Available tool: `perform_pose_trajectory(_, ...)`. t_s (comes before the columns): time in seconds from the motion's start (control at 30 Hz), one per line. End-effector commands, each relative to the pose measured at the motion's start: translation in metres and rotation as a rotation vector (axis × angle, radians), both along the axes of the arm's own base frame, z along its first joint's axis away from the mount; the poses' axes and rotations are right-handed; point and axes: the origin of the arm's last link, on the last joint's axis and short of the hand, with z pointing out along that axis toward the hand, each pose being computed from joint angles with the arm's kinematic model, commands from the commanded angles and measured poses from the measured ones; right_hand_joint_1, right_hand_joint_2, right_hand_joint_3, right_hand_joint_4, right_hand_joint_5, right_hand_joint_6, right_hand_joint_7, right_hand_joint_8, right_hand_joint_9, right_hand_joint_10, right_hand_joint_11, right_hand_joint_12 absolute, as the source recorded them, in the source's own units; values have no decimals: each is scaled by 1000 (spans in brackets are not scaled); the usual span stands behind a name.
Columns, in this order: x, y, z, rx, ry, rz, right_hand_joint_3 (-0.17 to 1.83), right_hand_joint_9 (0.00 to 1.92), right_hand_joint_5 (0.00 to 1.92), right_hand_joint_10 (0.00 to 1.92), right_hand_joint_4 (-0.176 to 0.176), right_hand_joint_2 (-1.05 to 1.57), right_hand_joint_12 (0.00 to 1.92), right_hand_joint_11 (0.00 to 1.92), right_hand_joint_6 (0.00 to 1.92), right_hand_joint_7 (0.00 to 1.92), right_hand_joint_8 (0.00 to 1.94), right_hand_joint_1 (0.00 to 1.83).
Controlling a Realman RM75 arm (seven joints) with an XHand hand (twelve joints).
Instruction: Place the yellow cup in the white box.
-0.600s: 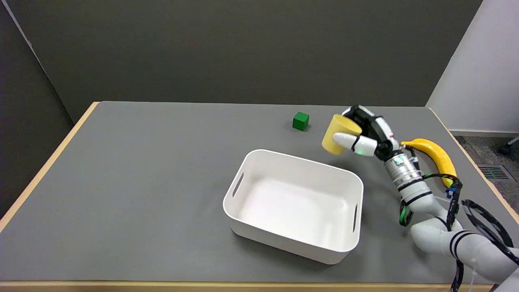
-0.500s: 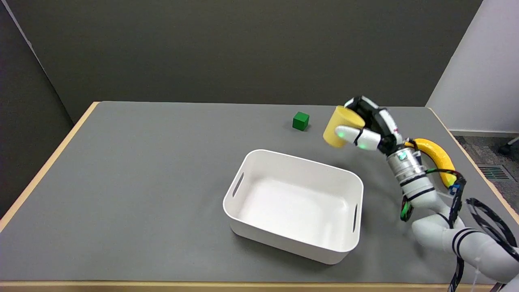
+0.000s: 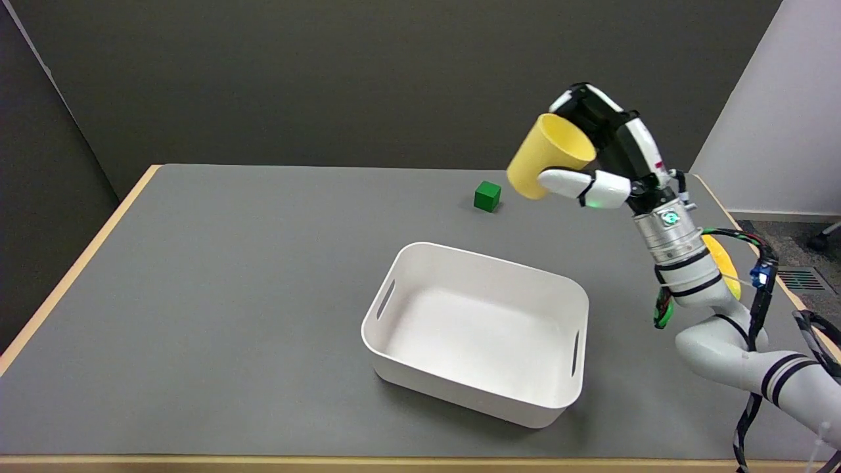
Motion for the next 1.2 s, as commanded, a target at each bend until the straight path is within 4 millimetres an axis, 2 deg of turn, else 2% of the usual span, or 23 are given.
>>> perform_pose_trajectory(0.03, -7, 20, -128, 281, 152, -151, 410, 808, 591, 1542, -138, 1036, 1921, 879, 1544, 810, 1310, 1340)
perform_pose_trajectory(0.23, -47, 28, -141, 323, 166, -268, 419, 808, 594, 1545, -137, 1030, 1921, 886, 1539, 814, 1307, 1341)
perform_pose_trajectory(0.37, -67, 33, -136, 322, 187, -324, 550, 805, 588, 1592, -137, 976, 1921, 895, 1583, 801, 1362, 1340)
perform_pose_trajectory(0.53, -83, 42, -128, 312, 209, -379, 557, 803, 586, 1606, -136, 975, 1921, 898, 1583, 797, 1372, 1339)
perform_pose_trajectory(0.73, -90, 52, -118, 301, 185, -362, 561, 790, 577, 1627, -135, 981, 1921, 897, 1597, 788, 1390, 1336)
perform_pose_trajectory(0.8, -68, 80, -155, 463, -89, -320, 564, 789, 577, 1629, -135, 980, 1921, 894, 1600, 787, 1391, 1336)
perform_pose_trajectory(0.83, -91, 55, -113, 292, 179, -350, 567, 789, 578, 1629, -134, 978, 1921, 892, 1600, 788, 1390, 1336)
perform_pose_trajectory(1.03, -89, 59, -108, 281, 170, -295, 548, 776, 572, 1638, -130, 993, 1921, 883, 1610, 778, 1397, 1332)
perform_pose_trajectory(1.07, -89, 60, -108, 280, 164, -288, 684, 684, 482, 1455, -66, 906, 1921, 630, 1403, 661, 1126, 1235)
perform_pose_trajectory(1.1, -89, 61, -107, 276, 152, -276, 890, 548, 347, 1181, 29, 774, 1921, 255, 1094, 487, 721, 1089)
perform_pose_trajectory(1.17, -88, 61, -107, 271, 130, -256, 995, 159, 238, 710, 47, 668, 1637, 102, 541, 195, 402, 994)
perform_pose_trajectory(1.2, -87, 61, -108, 270, 122, -246, 953, 91, 169, 458, 49, 627, 1225, 63, 420, 119, 258, 939)
